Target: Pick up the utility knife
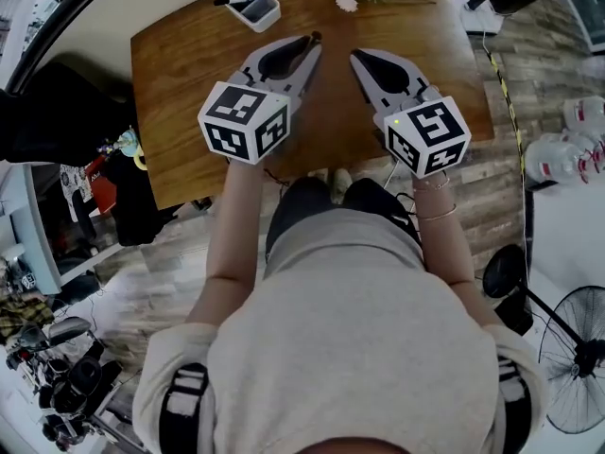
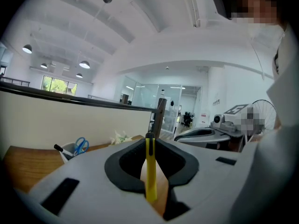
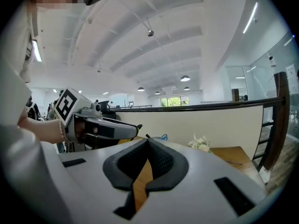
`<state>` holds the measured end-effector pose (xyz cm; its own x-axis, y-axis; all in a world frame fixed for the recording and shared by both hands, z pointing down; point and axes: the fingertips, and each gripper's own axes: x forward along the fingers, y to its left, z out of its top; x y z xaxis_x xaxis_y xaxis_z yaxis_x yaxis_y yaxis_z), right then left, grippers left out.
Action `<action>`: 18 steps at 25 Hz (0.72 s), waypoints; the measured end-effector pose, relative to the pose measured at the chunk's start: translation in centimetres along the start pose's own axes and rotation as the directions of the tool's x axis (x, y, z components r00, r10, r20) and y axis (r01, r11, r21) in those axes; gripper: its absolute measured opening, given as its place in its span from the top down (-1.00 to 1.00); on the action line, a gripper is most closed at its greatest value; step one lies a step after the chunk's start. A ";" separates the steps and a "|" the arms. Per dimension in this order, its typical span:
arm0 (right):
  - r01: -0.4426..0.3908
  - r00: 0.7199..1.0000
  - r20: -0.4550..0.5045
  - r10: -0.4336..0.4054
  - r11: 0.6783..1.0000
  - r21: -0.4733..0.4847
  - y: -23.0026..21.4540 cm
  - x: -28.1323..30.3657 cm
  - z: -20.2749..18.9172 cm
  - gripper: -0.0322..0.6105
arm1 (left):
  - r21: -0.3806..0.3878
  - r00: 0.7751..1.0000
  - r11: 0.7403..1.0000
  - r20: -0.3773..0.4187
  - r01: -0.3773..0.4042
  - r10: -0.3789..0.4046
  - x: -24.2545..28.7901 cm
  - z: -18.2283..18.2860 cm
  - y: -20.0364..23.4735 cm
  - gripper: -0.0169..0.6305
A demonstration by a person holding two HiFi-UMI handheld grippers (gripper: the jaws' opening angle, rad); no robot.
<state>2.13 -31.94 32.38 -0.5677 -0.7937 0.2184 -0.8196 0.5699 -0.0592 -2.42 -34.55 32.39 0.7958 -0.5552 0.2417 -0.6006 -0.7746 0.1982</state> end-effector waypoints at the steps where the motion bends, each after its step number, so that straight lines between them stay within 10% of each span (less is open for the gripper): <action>1: -0.013 1.000 0.007 0.013 1.000 -0.008 0.3 0.2 0.5 0.87 | 0.003 1.000 1.000 0.010 -0.003 0.003 -0.2 0.3 0.0 0.70; 10: -0.085 0.994 0.064 0.087 0.996 -0.028 2.0 1.5 3.5 0.87 | 0.056 0.994 0.996 0.081 -0.075 0.070 -2.0 2.1 0.4 0.71; 18: -0.141 0.987 0.080 0.142 0.990 -0.016 3.9 2.0 3.7 0.87 | -0.049 0.980 0.995 0.176 -0.084 0.091 -3.8 2.5 0.5 0.71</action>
<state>-2.47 -32.11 28.96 -0.6827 -0.7192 0.1293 -0.7299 0.6795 -0.0739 -5.56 -33.54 29.17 0.7390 -0.6680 0.0877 -0.6681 -0.7097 0.2235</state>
